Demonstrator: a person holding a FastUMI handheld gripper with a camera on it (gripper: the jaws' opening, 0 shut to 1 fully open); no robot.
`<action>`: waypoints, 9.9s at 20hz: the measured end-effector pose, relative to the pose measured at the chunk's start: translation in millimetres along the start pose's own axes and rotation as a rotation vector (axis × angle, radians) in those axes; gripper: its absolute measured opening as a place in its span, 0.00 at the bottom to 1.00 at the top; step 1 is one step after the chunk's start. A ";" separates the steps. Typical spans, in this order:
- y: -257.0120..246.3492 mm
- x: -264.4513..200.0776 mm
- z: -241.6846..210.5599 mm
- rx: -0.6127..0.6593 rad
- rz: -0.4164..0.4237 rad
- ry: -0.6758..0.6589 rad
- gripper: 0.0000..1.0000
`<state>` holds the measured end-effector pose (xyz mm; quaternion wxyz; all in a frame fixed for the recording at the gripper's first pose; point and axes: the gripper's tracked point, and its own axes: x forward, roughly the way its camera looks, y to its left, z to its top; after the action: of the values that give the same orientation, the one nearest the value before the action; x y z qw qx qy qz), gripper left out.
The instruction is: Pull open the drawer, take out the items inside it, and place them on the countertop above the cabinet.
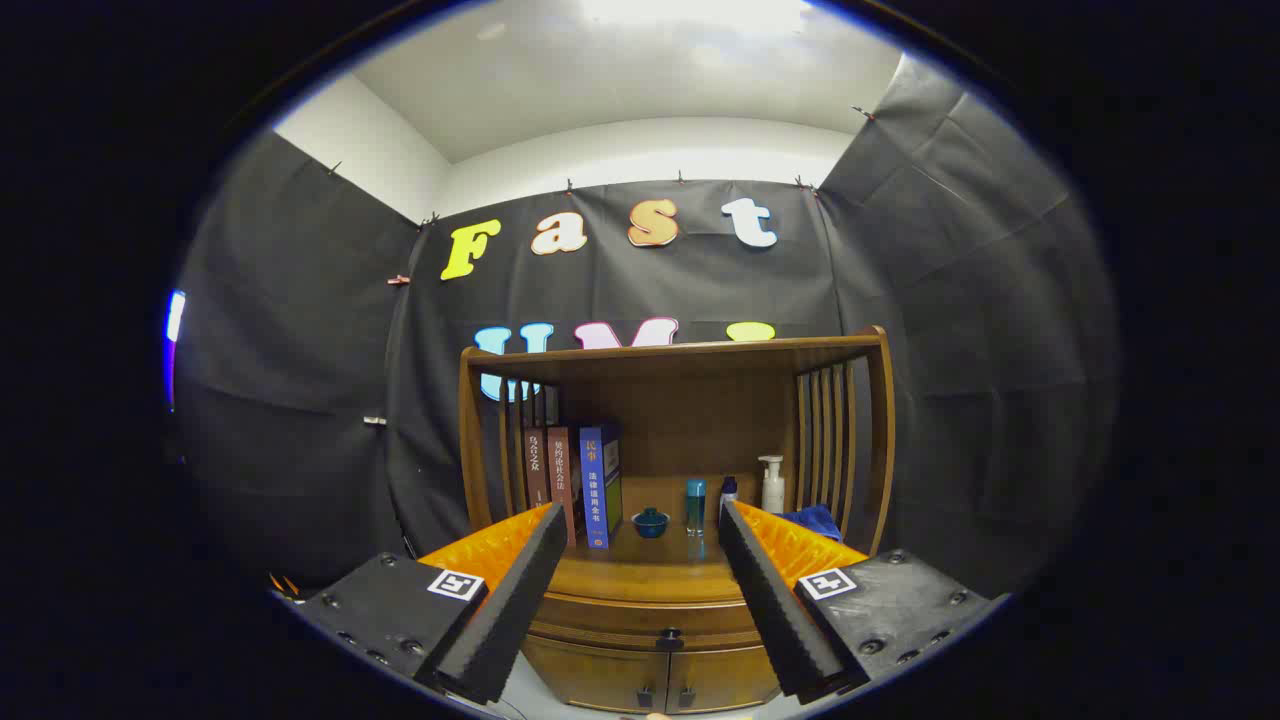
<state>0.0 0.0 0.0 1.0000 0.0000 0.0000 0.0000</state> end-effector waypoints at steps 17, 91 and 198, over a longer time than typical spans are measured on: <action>6.9 10.5 -18.5 -0.019 -0.008 0.047 0.99; -8.4 -68.0 -323.0 0.038 -0.039 0.830 0.34; -3.5 80.5 -132.6 0.048 -0.011 0.588 1.00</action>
<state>80.5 -3.5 -132.6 0.9568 0.0238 0.2896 -0.0056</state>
